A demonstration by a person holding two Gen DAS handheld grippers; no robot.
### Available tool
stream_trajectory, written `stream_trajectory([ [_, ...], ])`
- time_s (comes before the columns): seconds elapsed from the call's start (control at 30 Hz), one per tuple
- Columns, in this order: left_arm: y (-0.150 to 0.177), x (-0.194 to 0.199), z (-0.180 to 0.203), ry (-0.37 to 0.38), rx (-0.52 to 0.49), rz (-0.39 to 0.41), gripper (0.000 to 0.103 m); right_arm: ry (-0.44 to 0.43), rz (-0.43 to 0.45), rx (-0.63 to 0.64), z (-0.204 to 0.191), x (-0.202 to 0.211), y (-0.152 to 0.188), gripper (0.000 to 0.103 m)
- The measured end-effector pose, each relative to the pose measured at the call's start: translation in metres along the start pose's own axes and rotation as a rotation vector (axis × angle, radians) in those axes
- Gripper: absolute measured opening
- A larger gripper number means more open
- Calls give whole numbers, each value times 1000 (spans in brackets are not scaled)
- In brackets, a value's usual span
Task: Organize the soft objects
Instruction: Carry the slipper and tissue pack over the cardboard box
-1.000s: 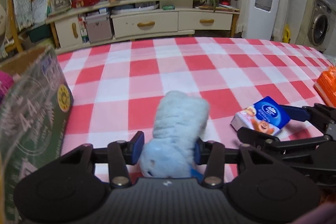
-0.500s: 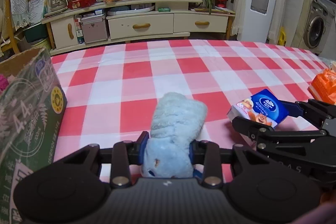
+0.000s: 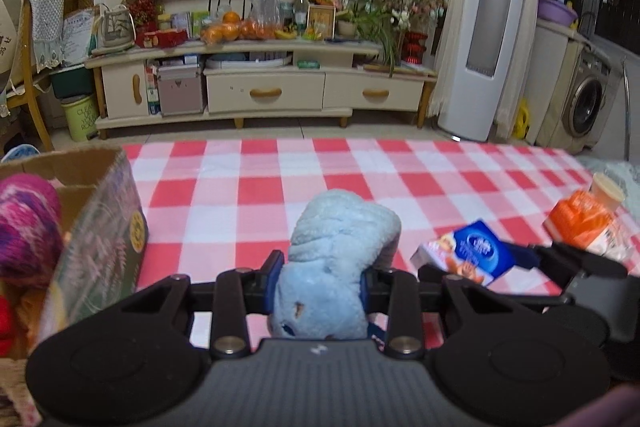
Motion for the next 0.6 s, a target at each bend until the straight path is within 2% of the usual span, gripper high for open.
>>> stream_trajectory([
  [0.6, -27, 61, -36, -62, 20, 112, 34, -37, 13, 17, -46, 51, 3, 89],
])
Point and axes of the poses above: each gripper's, at about its wrist camera, not at the fingertips, and x roughly against the way its jaws point, z to its right, y to its underside, the point moved 10 cm from there along -x, roughly the way its jaws point, and after that the axes turned 10 degrees about y, right-handed, at the moved point
